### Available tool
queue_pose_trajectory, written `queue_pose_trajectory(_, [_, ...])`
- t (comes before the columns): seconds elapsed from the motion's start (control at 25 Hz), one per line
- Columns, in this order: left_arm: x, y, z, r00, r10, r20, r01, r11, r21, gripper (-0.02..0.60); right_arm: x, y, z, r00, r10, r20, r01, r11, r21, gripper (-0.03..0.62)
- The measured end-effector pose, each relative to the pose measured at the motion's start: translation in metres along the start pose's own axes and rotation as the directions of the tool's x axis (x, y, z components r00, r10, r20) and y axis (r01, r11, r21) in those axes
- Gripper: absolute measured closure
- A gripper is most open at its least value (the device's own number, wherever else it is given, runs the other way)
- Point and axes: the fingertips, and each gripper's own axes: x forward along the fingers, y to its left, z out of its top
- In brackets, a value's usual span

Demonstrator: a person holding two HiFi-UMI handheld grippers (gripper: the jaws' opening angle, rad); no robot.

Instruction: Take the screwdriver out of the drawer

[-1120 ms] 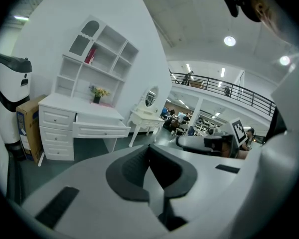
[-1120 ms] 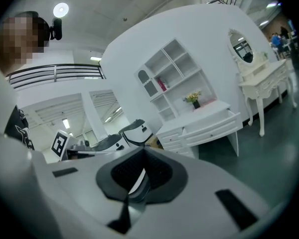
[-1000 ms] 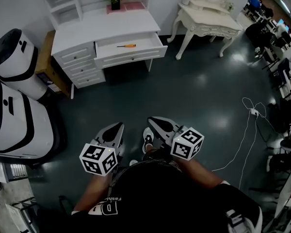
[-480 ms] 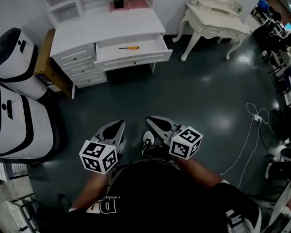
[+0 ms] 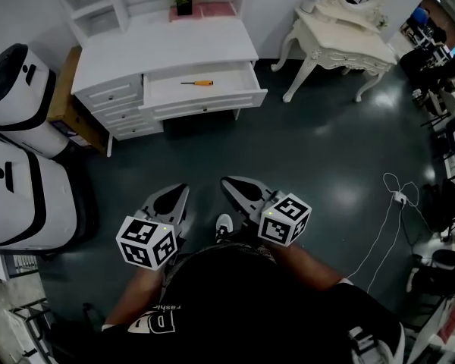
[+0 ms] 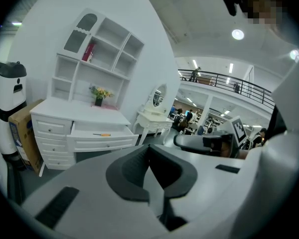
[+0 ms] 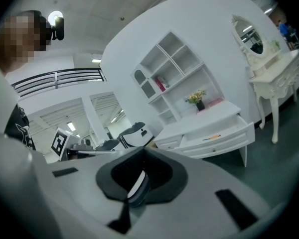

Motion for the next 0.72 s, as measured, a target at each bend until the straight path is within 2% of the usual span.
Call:
queue_pose_trajectory(0.2, [0.036, -0.005, 0.017, 1.0, -0.009, 0.011, 0.009, 1.0, -0.001, 0.568, 0.0, -0.029, 0.023, 1.0, 0.01, 0.006, -0.01, 1.0, -0.012, 0.585])
queue_pose_trajectory(0.4, [0.065, -0.005, 0.014, 0.999, -0.03, -0.013, 0.029, 0.997, -0.068, 0.568, -0.001, -0.053, 0.037, 1.0, 0.015, 0.011, -0.015, 1.0, -0.016, 0.585])
queue_pose_trajectory(0.72, [0.097, -0.014, 0.04, 1.0, -0.017, 0.001, 0.017, 1.0, -0.014, 0.568, -0.003, -0.082, 0.059, 0.999, 0.026, 0.032, -0.026, 1.0, -0.01, 0.585])
